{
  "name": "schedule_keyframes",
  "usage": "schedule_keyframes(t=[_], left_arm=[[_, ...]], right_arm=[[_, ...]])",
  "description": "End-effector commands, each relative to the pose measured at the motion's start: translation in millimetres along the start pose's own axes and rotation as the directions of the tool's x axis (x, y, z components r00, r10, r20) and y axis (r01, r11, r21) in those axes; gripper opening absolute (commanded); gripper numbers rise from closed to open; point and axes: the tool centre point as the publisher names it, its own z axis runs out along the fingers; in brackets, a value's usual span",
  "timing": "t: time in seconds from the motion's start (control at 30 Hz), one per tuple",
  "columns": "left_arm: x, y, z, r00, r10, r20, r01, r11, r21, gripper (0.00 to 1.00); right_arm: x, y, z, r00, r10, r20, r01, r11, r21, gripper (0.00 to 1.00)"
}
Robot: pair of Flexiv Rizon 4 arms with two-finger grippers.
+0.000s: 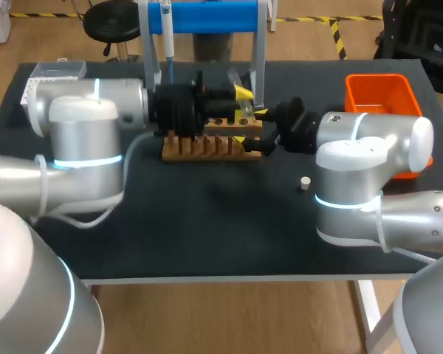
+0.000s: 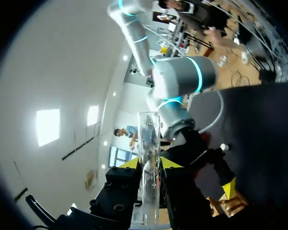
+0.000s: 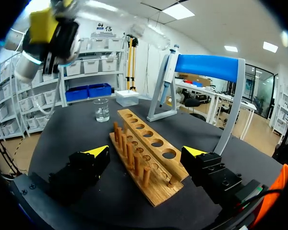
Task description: Invert the test tube, pick up the pipette, mount the tip to pipette, aspirate from beaker and dispense into the tube, eject the tip, return the pipette, and cap with the stopper.
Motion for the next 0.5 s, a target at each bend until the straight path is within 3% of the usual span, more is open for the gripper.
schedule_keyframes(t=[0.03, 0.07, 0.1, 0.5], left_arm=[[-17.5, 8.3, 1, 0.796, -0.604, -0.040, 0.605, 0.792, 0.078, 0.00], [-21.7, 8.4, 2, 0.770, -0.636, -0.043, 0.638, 0.769, 0.053, 0.00], [-29.2, 5.2, 2, 0.780, -0.625, -0.030, 0.626, 0.779, 0.036, 0.00], [-29.2, 5.2, 2, 0.780, -0.625, -0.030, 0.626, 0.779, 0.036, 0.00]], right_arm=[[1, -1, 0, 1.000, 0.000, 0.004, 0.000, 1.000, -0.003, 1.00], [1, -1, 0, 1.000, 0.000, 0.004, 0.000, 1.000, -0.003, 1.00], [1, -1, 0, 1.000, 0.000, 0.004, 0.000, 1.000, -0.003, 1.00], [1, -1, 0, 1.000, 0.000, 0.004, 0.000, 1.000, -0.003, 1.00]])
